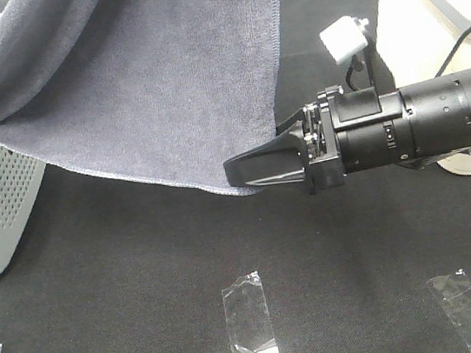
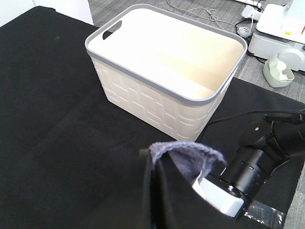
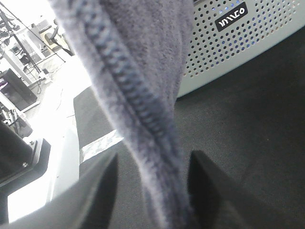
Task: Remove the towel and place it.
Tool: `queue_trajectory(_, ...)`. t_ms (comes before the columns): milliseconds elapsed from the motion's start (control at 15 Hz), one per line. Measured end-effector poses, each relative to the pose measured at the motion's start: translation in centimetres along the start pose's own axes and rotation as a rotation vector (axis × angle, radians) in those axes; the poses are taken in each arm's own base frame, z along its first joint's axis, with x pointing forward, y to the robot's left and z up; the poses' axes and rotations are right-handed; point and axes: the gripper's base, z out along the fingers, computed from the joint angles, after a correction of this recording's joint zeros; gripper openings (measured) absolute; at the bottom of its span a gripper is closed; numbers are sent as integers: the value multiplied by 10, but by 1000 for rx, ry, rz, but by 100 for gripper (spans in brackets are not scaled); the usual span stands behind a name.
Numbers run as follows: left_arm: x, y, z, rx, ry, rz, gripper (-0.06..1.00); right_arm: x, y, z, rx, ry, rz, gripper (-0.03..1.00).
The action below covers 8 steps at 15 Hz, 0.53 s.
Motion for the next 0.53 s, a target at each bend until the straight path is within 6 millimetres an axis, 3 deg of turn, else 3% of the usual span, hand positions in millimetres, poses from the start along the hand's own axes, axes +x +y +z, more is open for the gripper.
queue_trajectory(133, 0, 0, 0, 0, -1, 0, 0, 0, 0, 0, -1, 0, 1, 28)
queue_trajectory(267, 0, 0, 0, 0, -1, -3, 0, 0, 0, 0, -1, 0, 22, 0)
queue_trajectory(533, 2, 6, 0, -65, 23, -53, 0, 0, 0, 0, -1, 0, 157, 0)
